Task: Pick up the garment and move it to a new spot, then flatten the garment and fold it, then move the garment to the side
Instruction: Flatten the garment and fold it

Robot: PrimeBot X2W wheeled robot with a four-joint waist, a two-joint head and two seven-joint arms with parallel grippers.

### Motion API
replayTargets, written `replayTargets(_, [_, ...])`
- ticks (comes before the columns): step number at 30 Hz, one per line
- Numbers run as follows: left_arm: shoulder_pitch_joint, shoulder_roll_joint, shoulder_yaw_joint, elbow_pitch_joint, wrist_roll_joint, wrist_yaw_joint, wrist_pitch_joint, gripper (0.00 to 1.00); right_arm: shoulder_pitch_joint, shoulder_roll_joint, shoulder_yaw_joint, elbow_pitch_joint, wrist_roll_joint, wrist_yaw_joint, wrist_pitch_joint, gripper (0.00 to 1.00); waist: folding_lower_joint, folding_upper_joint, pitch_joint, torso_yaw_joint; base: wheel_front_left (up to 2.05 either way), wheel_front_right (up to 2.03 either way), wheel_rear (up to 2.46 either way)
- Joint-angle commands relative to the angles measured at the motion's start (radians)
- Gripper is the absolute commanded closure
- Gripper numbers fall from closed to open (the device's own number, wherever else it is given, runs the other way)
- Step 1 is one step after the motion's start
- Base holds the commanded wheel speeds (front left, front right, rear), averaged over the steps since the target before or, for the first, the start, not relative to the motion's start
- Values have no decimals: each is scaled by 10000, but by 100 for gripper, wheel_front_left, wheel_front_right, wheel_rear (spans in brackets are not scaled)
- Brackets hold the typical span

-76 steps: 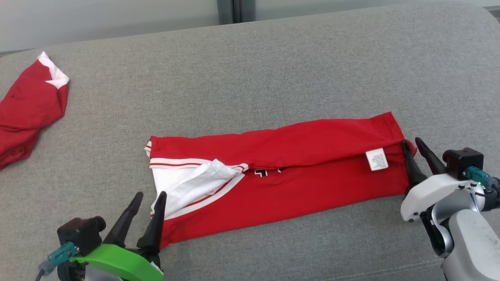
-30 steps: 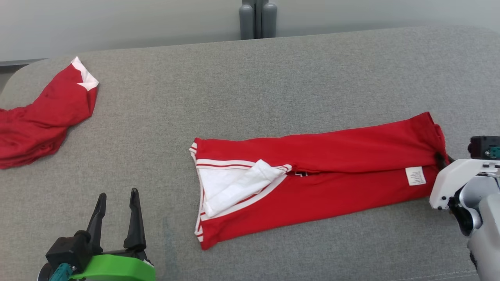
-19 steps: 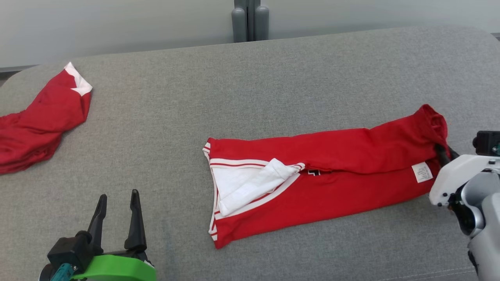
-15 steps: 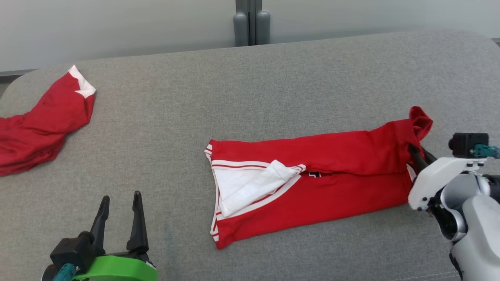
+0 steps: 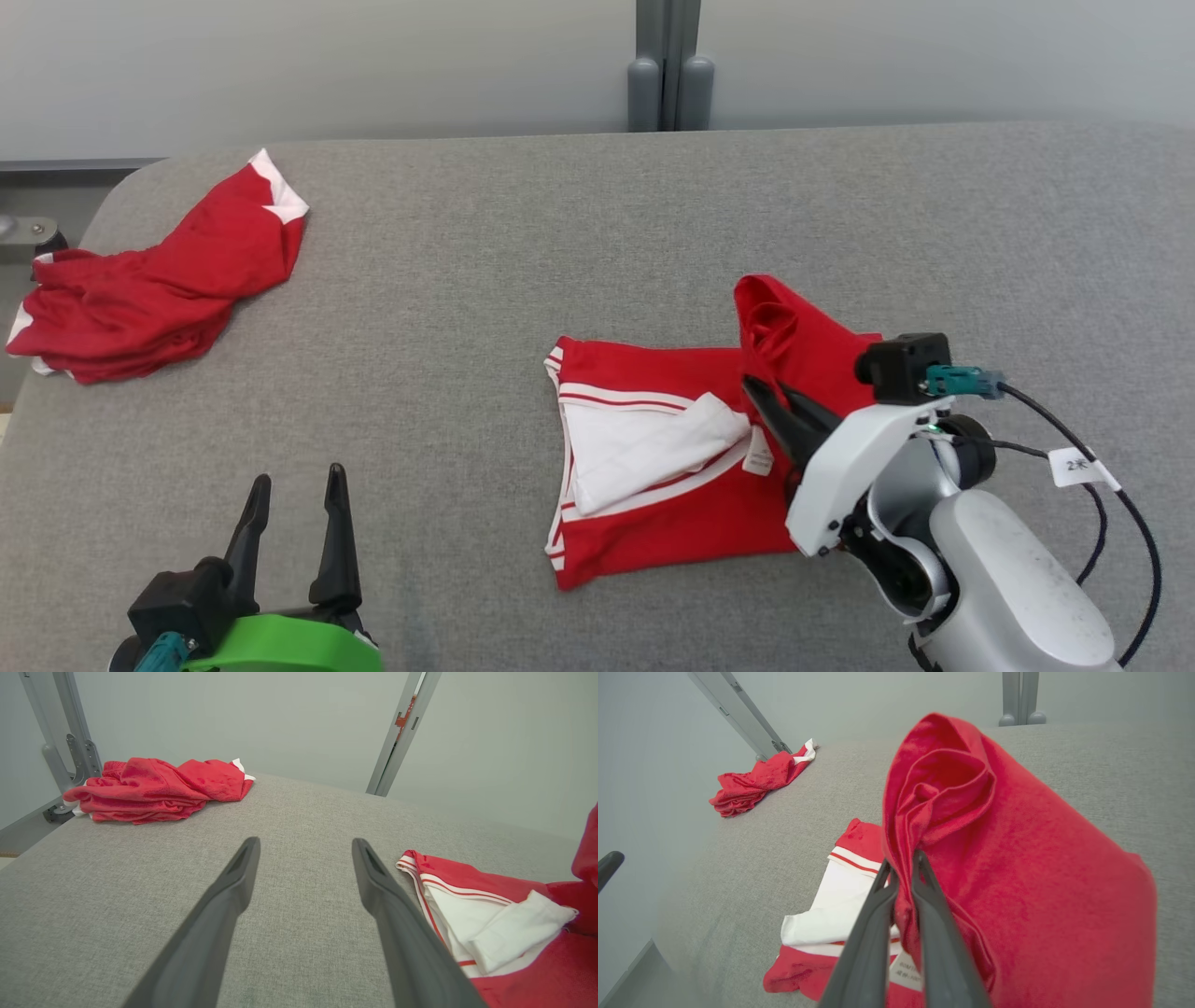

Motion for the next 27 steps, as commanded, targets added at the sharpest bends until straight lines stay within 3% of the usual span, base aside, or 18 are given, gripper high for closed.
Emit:
replayTargets(1, [47,46,9,4,-31,-8,-1,0,-208,104,219,95,105,-3,-18,100,0,0,-64,251,0,0,0])
replayTargets(16, [-62,-192,-291,243,-26,-93,-17,0,-1544,886,2129,2729,1055,-3,-439,100,0,0,-75,1097,0,0,0])
replayTargets(17, [-60,-195,-296,264,-29,-96,-23,0,-1594,929,2152,2904,1136,-3,-491,67,0,0,-72,1115,0,0,0])
replayTargets(18, [-67,-202,-299,284,-32,-99,-24,0,-1662,964,2261,3119,1149,-3,-513,47,0,0,-69,1132,0,0,0])
replayTargets(19, [-74,-210,-301,301,-31,-109,-32,0,-1734,996,2328,3253,1175,-3,-596,2,0,0,-63,1137,0,0,0])
replayTargets(27, [-195,-268,-271,406,-28,-159,-59,0,-2304,1056,2898,3482,1369,-3,-1497,0,0,0,18,944,0,0,0])
